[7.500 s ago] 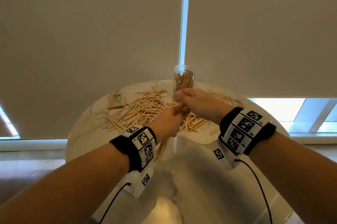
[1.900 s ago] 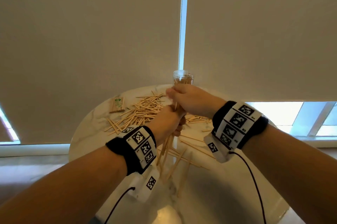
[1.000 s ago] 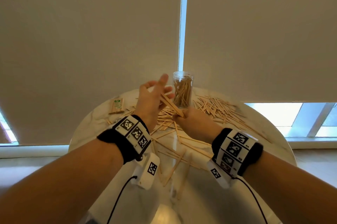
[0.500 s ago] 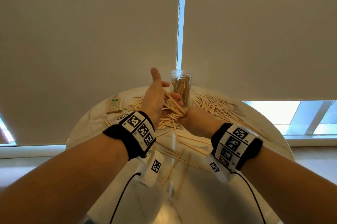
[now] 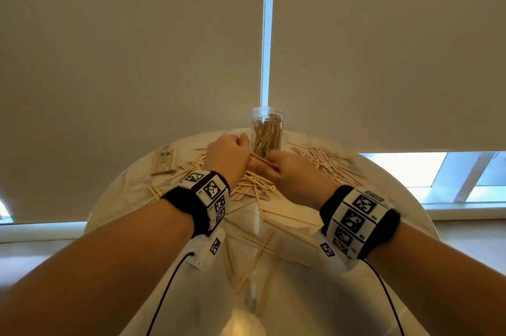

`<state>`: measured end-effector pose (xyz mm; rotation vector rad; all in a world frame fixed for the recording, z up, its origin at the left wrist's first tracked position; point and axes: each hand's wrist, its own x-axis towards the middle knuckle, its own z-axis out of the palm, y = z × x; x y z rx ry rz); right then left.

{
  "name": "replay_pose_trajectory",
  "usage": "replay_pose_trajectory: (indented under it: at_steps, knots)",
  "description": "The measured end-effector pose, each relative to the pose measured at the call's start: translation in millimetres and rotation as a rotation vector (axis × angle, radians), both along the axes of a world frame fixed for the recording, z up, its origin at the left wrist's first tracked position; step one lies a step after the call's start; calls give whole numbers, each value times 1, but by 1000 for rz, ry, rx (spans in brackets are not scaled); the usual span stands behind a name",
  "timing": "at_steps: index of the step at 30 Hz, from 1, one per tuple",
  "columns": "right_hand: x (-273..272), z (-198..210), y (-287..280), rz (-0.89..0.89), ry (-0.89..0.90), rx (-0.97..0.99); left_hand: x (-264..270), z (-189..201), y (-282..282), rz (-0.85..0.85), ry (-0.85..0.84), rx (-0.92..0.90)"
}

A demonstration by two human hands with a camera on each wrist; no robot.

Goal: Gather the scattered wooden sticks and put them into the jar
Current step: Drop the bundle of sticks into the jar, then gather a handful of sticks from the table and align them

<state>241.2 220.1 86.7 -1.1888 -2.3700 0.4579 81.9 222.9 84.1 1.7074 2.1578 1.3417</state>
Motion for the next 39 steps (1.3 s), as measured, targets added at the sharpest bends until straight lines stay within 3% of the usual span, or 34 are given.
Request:
replay_pose_trajectory:
  at_steps: [2, 6, 9, 12, 17, 23, 29, 34, 39]
  knots:
    - [1, 8, 10, -13, -34, 55, -2, 2, 11, -60, -34, -5]
    - [6, 41, 42, -55, -171, 97, -10, 10, 39, -196, -331, -133]
    - [12, 79, 79, -143, -245, 104, -27, 21, 69, -220, -436, -160]
    - [10, 110, 130, -266, -379, 147, -50, 34, 109, -234, -253, -220]
    - [-30, 124, 210, -346, -789, 300, -58, 41, 168, -288, 46, -411]
    - [-92, 100, 263, -196, -1046, 299, -41, 16, 214, -382, -19, -347]
    - [-119, 81, 278, -82, -1145, 254, -49, 1, 230, -386, -10, -333]
    - [-110, 76, 280, -144, -1148, 213, -51, -2, 234, -391, 3, -338]
    - [-102, 77, 275, -22, -937, 86, -50, -6, 231, -404, -69, -288]
